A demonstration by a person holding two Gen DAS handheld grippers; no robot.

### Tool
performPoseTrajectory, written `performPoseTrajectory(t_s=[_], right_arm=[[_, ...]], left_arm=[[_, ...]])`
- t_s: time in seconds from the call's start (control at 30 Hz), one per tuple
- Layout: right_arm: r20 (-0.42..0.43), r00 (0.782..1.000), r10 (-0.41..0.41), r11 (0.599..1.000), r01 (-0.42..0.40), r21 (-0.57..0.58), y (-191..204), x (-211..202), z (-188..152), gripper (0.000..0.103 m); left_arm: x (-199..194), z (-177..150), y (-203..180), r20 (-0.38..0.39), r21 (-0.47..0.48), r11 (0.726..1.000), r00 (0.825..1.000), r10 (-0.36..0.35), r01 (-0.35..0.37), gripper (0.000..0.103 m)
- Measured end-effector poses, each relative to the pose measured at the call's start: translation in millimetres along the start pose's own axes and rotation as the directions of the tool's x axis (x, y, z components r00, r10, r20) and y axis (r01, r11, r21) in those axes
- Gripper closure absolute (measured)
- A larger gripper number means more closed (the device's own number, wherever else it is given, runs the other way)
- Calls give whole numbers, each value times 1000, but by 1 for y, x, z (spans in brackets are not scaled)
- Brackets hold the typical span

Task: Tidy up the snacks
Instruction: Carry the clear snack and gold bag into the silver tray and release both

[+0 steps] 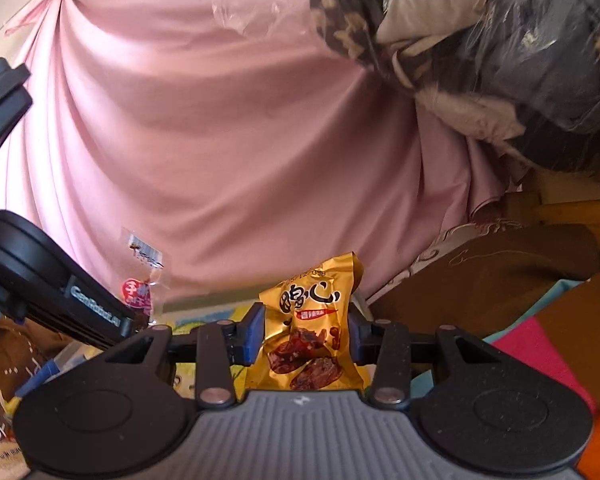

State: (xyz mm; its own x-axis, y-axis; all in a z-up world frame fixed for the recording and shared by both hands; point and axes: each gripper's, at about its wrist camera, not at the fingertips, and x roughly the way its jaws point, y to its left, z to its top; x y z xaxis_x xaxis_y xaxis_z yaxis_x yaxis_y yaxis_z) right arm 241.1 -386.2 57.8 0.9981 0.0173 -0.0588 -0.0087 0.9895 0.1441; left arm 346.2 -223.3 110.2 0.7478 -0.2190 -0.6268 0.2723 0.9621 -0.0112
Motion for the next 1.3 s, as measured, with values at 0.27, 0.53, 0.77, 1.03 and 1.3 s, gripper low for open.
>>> performPoseTrajectory(t_s=[0.27,0.53,0.77,1.03,1.3], right_arm=[[-25,1000,0,999,1,40,-2,4,-7,56],[-22,1000,-9,999,10,36,-2,2,-8,36],[-2,1000,-14,1000,14,17,2,-6,1,13],[0,999,-38,999,38,-27,19,-31,17,0],[7,999,-49,998,49,-41,42,-69,29,0]], left_arm=[[26,-7,-5,-38,-10,1000,999,4,-5,87],[20,-5,-2,-35,-32,998,997,62,-63,55],[-5,-3,10,30,-82,987,990,138,-135,22],[-57,-11,28,156,-157,974,970,189,-164,7],[-110,-49,54,200,-249,963,967,155,-102,1]])
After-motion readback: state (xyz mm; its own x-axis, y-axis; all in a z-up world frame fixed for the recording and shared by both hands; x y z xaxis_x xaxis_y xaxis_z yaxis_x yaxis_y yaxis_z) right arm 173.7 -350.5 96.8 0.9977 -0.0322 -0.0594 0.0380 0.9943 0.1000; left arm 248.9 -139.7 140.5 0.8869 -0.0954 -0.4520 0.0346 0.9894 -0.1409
